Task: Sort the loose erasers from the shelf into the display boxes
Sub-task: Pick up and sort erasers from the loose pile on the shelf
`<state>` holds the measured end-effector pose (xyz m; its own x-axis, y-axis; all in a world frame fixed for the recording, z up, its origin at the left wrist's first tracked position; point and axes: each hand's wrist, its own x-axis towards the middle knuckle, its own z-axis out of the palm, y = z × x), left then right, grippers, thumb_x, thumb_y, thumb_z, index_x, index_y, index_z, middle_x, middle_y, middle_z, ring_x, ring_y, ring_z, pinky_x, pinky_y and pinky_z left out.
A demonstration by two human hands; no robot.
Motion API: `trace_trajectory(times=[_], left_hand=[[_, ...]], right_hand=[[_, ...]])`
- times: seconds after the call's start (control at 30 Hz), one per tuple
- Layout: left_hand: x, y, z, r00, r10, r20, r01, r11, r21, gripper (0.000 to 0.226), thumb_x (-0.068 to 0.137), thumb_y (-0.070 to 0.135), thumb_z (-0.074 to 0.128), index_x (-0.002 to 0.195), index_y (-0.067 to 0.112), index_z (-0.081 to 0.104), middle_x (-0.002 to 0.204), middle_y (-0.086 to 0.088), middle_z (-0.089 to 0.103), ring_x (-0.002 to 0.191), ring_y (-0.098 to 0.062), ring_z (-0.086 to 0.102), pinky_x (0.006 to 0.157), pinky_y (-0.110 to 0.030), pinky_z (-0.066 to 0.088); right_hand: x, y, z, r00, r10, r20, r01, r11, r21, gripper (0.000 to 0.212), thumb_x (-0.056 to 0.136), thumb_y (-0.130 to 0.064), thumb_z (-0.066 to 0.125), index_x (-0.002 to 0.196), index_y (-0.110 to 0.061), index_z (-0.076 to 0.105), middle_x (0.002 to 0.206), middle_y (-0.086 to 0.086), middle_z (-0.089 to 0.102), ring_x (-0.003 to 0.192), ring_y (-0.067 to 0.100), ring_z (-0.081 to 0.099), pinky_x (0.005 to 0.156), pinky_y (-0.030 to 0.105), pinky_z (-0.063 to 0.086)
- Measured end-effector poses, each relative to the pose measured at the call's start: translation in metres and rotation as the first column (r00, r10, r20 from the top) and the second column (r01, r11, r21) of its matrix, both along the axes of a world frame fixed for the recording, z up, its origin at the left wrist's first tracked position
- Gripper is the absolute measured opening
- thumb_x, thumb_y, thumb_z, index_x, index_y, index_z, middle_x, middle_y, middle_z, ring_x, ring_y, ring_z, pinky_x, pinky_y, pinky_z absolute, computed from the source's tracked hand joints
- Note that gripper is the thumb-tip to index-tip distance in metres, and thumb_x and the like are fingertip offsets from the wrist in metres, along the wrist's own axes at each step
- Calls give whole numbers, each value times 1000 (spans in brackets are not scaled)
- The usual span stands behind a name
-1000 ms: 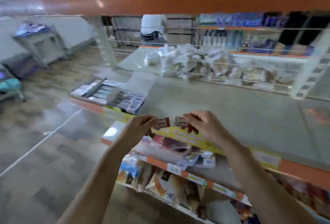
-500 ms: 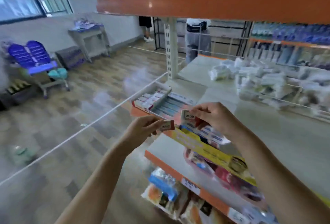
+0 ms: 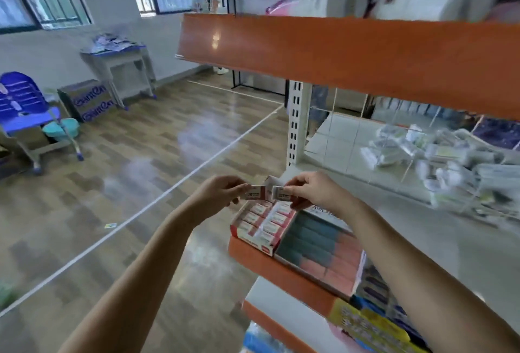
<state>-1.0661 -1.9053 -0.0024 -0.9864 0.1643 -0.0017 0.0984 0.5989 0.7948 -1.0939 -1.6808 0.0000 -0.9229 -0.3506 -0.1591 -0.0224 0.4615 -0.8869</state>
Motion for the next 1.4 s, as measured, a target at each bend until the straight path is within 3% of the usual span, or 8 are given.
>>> trace_trajectory(times=[0.13,0.23,0.33,0.7,0.93,1.13,1.3,1.4], left_hand=[[-38,-25,-6,993,-117,21,118,993,-29,11,92,26,55,87,22,64,79,3,63,69,-9,54,60,-17,43],[-63,-41,-9,981,-193,16,194,979,-59,12,92,25,55,85,24,64,75,5,63,67,-8,55,59,-17,42],[-84,-54,-13,963,-268,13,268,961,-71,11,92,25,55,88,25,65,74,8,64,66,-7,56,58,-15,43],[-124,-72,-30,903,-426,59,425,905,22,12,91,25,57,86,29,67,71,7,66,61,1,57,61,-19,46],[-128,-70,-35,883,-465,57,463,885,50,12,91,24,58,85,29,67,71,6,67,62,0,57,62,-19,46],[-130,-66,-32,861,-506,51,503,862,52,11,91,27,56,88,28,67,77,4,68,67,-4,59,63,-18,47],[-124,-54,-24,849,-528,21,526,849,45,11,91,26,56,87,30,66,79,2,68,67,-4,58,68,-23,48],[-119,-49,-21,846,-533,-1,533,845,35,11,90,28,58,86,37,63,80,5,69,71,-8,60,70,-26,50]], right_hand=[[-20,-22,-10,994,-31,-108,55,972,228,14,91,-24,59,100,-16,66,90,0,67,73,6,63,61,16,49],[-27,-35,-13,991,-73,-114,103,953,284,19,91,-29,58,105,-18,65,93,-6,64,81,6,60,70,21,48],[-32,-47,-17,990,-95,-100,123,935,333,19,90,-33,58,103,-22,65,93,-9,63,83,5,60,70,22,46],[-34,-63,-22,982,-183,-39,184,909,374,18,90,-30,59,104,-24,68,99,-9,66,91,6,60,78,22,45],[-27,-59,-22,984,-176,-34,173,881,440,18,90,-29,58,105,-23,67,97,-11,64,87,3,59,73,17,43],[-19,-60,-22,987,-154,-49,157,839,521,21,91,-30,57,108,-24,66,110,-6,64,98,10,58,85,26,47],[-16,-65,-26,983,-174,-67,183,831,525,21,90,-30,59,106,-21,67,104,-7,64,86,5,56,70,16,42],[-15,-69,-33,974,-208,-84,221,825,521,18,90,-27,59,104,-19,69,103,-6,66,83,4,57,68,15,42]])
